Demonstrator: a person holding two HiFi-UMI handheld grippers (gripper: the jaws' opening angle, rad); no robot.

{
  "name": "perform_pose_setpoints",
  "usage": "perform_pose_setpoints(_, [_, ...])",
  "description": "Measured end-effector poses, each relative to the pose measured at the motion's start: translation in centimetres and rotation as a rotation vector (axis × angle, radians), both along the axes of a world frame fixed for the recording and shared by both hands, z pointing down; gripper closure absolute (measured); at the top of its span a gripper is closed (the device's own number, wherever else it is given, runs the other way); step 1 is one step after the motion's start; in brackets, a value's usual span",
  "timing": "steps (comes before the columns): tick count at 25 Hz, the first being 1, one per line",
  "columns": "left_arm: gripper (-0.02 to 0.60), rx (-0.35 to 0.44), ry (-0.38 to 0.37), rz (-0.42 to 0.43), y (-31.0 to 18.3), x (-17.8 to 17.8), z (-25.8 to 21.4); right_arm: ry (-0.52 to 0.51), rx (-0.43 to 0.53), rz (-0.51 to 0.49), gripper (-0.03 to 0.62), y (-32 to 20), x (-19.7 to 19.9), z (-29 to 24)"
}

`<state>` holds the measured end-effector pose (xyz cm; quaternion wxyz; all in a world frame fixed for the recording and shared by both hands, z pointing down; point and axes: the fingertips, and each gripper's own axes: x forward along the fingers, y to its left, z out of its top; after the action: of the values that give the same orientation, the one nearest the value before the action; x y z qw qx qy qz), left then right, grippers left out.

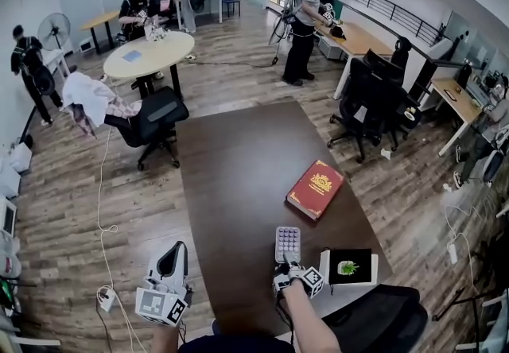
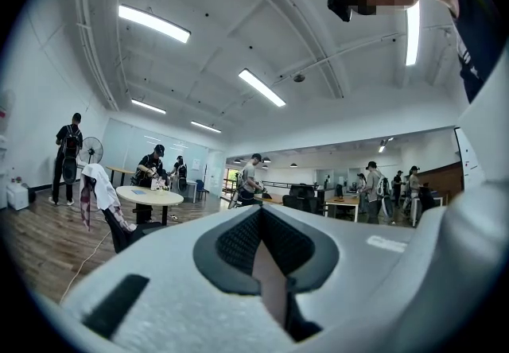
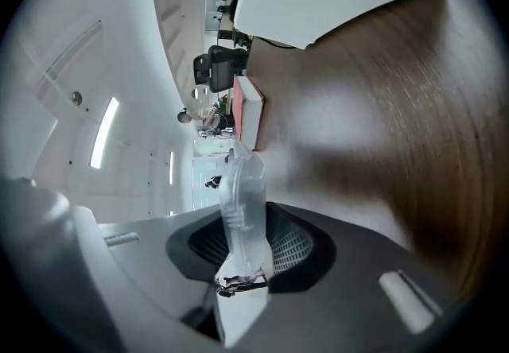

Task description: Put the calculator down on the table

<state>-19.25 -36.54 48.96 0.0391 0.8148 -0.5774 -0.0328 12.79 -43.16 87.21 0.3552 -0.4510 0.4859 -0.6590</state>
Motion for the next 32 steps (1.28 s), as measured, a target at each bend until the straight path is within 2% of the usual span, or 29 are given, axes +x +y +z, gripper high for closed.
perform_pose_setpoints(4, [0.586,-0.004,0.002,-0.005,-0.1,0.3,0.2,-0.014,-0.006,0.008,0.476,-0.6,0.3,1.5])
perform_pose_setpoints(9, [0.586,-0.009,-0.009,0.001,-0.6,0.6,0.2,-0.048,-0.08,0.001,0.476,-1.2,-0.4,3.3])
perform_pose_setpoints(14, [0.586,-0.02,-0.009,-0.001,-0.4,0.6,0.5,-0.051,-0.11,-0.01,0.476,-1.5,-1.0,5.1])
perform_pose_setpoints(21, [0.586,-0.028,-0.008,-0.003,-0.5,0.7,0.6,-0.043,-0.104,-0.012,0.476,-2.0,-1.3,4.7])
perform_pose_setpoints(29, [0.586,-0.023,-0.014,0.001,0.1,1.0,0.4,-0.085,-0.148,0.01,0.467,-1.8,-0.9,5.2])
perform_pose_setpoints(31, [0.586,-0.025,-0.013,0.006,0.2,1.0,0.4,-0.094,-0.151,0.033,0.446,-2.0,-0.8,5.0])
perform_pose_setpoints(32, [0.586,-0.022,-0.011,0.008,0.2,1.0,0.3,-0.107,-0.141,0.043,0.393,-2.3,-0.7,4.8])
